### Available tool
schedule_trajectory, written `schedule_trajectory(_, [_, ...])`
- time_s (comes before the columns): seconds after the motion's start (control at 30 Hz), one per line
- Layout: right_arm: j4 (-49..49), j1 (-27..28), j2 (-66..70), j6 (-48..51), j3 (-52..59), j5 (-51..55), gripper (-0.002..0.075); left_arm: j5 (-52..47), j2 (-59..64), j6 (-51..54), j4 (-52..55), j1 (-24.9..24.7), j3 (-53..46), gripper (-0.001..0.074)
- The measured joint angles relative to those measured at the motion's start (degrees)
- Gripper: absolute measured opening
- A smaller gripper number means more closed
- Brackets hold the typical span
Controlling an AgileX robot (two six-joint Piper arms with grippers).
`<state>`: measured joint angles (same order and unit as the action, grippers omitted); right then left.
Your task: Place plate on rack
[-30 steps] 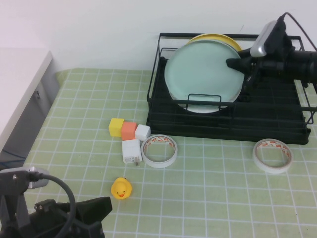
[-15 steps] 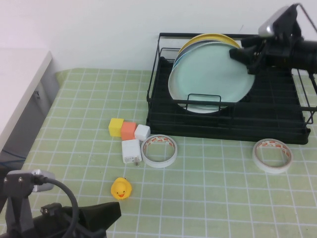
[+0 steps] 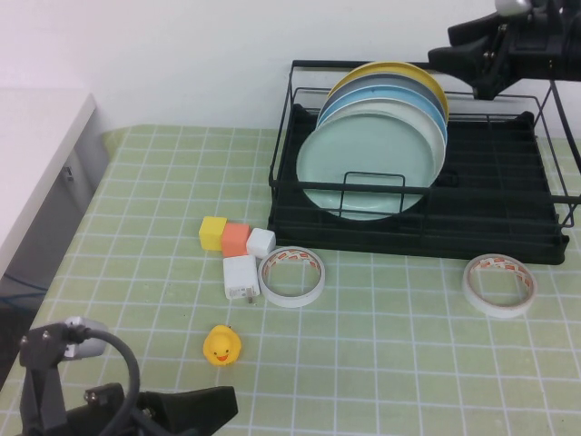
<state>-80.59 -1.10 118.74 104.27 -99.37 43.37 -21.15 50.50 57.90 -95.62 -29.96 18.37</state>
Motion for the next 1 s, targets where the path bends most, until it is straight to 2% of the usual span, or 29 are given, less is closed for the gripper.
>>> schedule_trajectory(0.13, [0.3,0.0,0.0,-1.3,0.0,1.8,0.0364,-0.5,0.0,-1.0,0.1,0.0,0.0,0.0])
schedule_trajectory(0.23, [0.8,0.0,-0.2,-1.8,0.0,3.9,0.0311,-0.4,-0.6,-1.1,1.7,0.0,0.0,0.0])
schedule_trajectory(0.3, [1.8,0.0,-1.0,-3.3,0.0,4.8,0.0254,1.1,-2.3,-1.8,3.0,0.0,0.0,0.0])
schedule_trajectory(0.43, [9.1,0.0,-5.7,-11.6,0.1,5.8,0.0079,6.8,-10.2,-2.7,4.5,0.0,0.0,-0.0001])
schedule_trajectory(0.5, [14.5,0.0,-9.1,-17.1,0.1,6.8,0.0036,10.4,-16.3,-2.8,6.1,0.0,0.0,-0.0001])
schedule_trajectory(0.63, [21.1,0.1,-17.3,-25.5,0.9,11.5,0.0011,17.3,-26.7,-2.8,8.9,0.0,0.0,-0.0001])
schedule_trajectory(0.77, [21.7,0.1,-27.6,-28.0,6.0,12.9,0.0008,24.2,-32.0,-0.5,10.4,0.0,0.0,0.0])
schedule_trajectory(0.87, [20.0,0.1,-35.8,-28.3,13.6,10.2,0.0008,27.8,-32.5,5.2,8.8,0.0,0.0,-0.0001])
schedule_trajectory(1.0, [15.4,0.1,-47.4,-26.5,24.3,5.3,0.0008,33.7,-32.5,16.1,0.9,0.0,-1.1,-0.0001])
